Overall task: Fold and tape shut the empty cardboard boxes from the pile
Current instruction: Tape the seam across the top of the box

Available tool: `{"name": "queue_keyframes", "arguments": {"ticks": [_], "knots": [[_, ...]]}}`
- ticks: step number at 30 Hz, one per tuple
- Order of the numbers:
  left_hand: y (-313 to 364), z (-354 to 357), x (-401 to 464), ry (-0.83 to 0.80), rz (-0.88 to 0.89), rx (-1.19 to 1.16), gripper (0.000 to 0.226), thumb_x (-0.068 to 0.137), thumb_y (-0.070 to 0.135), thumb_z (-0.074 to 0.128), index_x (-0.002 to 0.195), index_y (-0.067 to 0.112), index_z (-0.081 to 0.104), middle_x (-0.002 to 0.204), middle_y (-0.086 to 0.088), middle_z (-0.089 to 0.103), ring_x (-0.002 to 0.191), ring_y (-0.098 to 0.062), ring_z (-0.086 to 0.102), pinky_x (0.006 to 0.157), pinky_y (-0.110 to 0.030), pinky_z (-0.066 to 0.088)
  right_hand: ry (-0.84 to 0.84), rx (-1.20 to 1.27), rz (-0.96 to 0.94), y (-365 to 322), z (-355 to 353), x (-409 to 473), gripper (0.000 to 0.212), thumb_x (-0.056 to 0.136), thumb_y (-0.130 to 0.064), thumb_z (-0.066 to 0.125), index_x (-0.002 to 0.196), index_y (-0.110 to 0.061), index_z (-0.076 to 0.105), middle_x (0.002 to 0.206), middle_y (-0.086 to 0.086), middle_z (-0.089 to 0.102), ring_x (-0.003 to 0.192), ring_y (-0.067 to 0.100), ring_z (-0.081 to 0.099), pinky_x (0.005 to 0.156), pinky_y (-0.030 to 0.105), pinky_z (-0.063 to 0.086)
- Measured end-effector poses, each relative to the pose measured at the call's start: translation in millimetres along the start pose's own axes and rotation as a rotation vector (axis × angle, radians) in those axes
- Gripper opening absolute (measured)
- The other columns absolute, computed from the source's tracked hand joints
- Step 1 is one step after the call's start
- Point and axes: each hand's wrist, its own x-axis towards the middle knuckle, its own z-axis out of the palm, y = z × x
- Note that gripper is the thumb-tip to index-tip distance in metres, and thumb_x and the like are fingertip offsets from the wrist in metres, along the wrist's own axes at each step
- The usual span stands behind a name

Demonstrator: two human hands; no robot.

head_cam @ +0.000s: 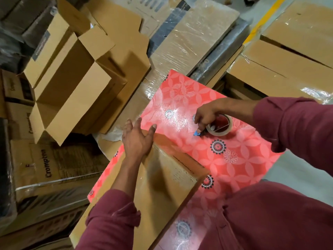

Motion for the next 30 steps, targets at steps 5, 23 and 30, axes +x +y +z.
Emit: {"name": "queue_keyframes", "arguments": {"ticks": [5, 23, 30], "knots": [[1.7, 18.8, -16.2, 0.063, -0.030, -0.067, 0.069, 0.099, 0.072, 0.035, 0.146, 0.026, 0.057, 0.151, -0.010, 0.054, 0.142, -0.031, 0.045, 0.116, -0.053, 0.029, 0.379, -0.159, -0.073, -43.9, 20.9, -21.9, 0.068, 0.095, -0.075, 0.044, 0.140, -0.026, 0.059, 0.133, 0.003, 0.068, 0.119, 0.032, 0.062, 0.089, 0.039, 0.046], [2.4, 26.8, -16.0, 0.114, -0.049, -0.030, 0.045, 0.109, 0.053, 0.032, 0.136, 0.033, 0.061, 0.132, -0.004, 0.062, 0.125, -0.030, 0.054, 0.101, -0.047, 0.035, 0.402, 0.866, -0.301, -155.7, 88.7, 6.1, 0.066, 0.106, -0.061, 0.024, 0.164, -0.029, 0.022, 0.168, -0.001, 0.029, 0.152, 0.016, 0.029, 0.123, 0.028, 0.019], [1.2, 23.4, -19.3, 0.131, -0.056, -0.053, 0.060, 0.102, 0.062, 0.020, 0.134, 0.032, 0.062, 0.131, -0.003, 0.062, 0.125, -0.030, 0.054, 0.101, -0.047, 0.034, 0.471, 0.409, -0.303, -120.5, 94.4, 17.3, 0.098, 0.091, -0.085, 0.013, 0.163, -0.020, 0.025, 0.148, 0.019, 0.055, 0.137, 0.035, 0.051, 0.112, 0.043, 0.041]]}}
